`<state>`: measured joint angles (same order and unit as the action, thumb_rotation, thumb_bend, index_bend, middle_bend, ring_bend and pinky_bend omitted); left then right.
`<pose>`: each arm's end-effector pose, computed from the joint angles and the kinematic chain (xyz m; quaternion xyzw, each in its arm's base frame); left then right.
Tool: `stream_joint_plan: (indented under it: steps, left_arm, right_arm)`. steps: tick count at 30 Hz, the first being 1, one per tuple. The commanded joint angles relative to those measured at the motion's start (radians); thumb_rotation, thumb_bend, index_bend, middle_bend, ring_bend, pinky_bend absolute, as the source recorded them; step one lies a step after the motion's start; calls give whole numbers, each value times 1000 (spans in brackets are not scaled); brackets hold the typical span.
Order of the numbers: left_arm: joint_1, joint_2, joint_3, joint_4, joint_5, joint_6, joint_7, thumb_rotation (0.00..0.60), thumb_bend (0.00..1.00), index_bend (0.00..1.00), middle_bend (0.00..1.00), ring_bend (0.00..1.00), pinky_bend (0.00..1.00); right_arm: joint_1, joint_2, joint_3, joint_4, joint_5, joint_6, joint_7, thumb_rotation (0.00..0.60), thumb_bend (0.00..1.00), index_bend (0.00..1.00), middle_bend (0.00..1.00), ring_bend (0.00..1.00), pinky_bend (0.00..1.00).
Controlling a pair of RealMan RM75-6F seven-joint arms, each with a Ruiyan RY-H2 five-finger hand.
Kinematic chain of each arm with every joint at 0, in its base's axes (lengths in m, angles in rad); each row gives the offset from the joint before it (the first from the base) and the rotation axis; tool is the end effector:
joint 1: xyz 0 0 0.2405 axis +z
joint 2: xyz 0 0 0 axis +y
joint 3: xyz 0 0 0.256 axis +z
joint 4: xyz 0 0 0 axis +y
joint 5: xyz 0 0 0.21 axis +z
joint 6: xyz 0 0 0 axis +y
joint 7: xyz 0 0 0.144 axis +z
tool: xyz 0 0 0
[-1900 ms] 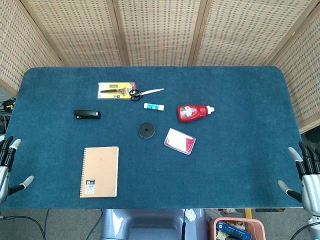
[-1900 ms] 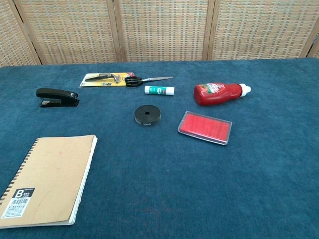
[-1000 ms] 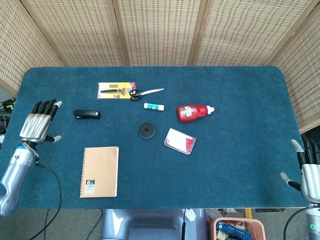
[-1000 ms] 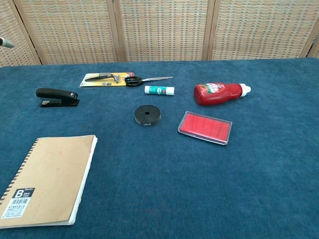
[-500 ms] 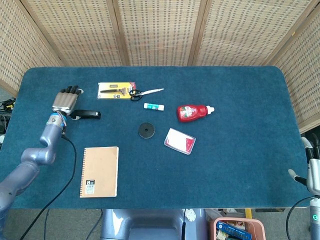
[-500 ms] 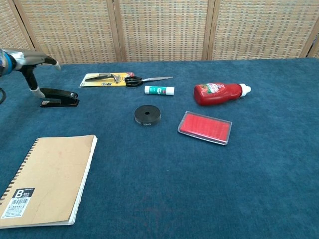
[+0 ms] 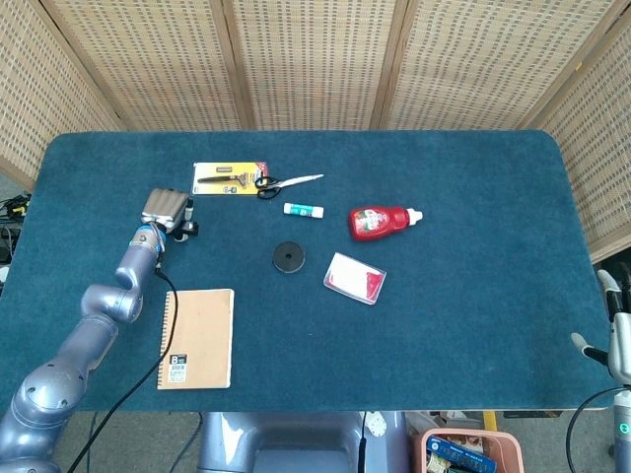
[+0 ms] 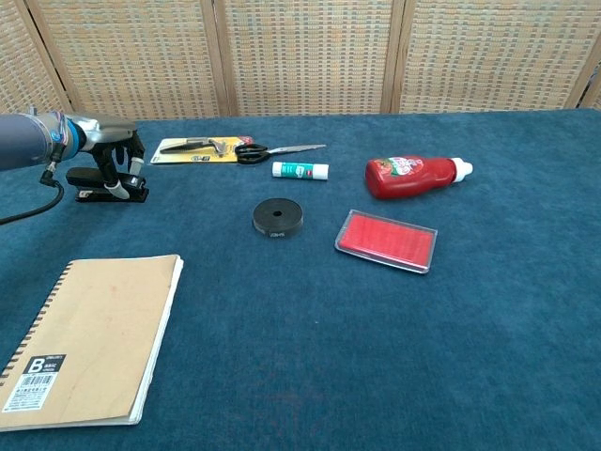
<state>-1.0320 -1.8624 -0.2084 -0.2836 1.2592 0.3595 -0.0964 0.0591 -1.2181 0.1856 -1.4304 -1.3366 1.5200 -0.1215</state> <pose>-0.2253 0.5018 0.0036 -0.7329 -0.3707 -0.1818 0.5407 -0.3513 -0.1974 0.1809 0.5249 -0.3282 0.3389 0.7085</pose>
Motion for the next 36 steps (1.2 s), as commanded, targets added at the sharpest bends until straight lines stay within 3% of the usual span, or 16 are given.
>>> stream_joint_plan:
  steps: [1, 4, 7, 11, 14, 19, 28, 32, 36]
  left_arm:
    - [-9, -23, 8, 27, 11, -2, -13, 600, 280, 606, 444, 366, 471]
    - [-6, -34, 11, 44, 19, 19, -25, 600, 406, 641, 487, 410, 520]
    - [-1, -31, 17, 43, 27, 32, -34, 600, 429, 652, 496, 418, 525]
    - [29, 28, 48, -48, 74, 125, -72, 600, 429, 652, 496, 418, 525]
    - [74, 108, 92, -175, 139, 258, -96, 600, 430, 652, 496, 418, 525]
    - [152, 300, 145, -487, 229, 483, -52, 600, 429, 652, 496, 418, 525]
    - [249, 547, 208, -955, 306, 651, 160, 600, 429, 661, 500, 418, 525]
    - [285, 613, 249, -1070, 377, 718, 264, 600, 429, 662, 501, 418, 525]
    - [314, 640, 275, -1113, 431, 768, 354, 600, 430, 662, 501, 418, 525]
  right_arm:
    - [-2, 2, 1, -2, -1, 5, 3, 600, 0, 0, 0, 0, 0]
    - [-5, 4, 1, -3, -1, 10, 9, 600, 0, 0, 0, 0, 0]
    - [-7, 6, 0, -5, -3, 14, 12, 600, 0, 0, 0, 0, 0]
    - [-10, 10, -2, -11, -10, 22, 17, 600, 0, 0, 0, 0, 0]
    - [-12, 12, -4, -16, -16, 28, 17, 600, 0, 0, 0, 0, 0]
    - [-15, 12, -11, -32, -33, 43, 3, 600, 0, 0, 0, 0, 0]
    - [-23, 15, -26, -59, -74, 75, -10, 600, 0, 0, 0, 0, 0]
    - [-26, 17, -30, -67, -83, 83, -12, 600, 0, 0, 0, 0, 0]
    - [-27, 19, -31, -71, -89, 87, -11, 600, 0, 0, 0, 0, 0]
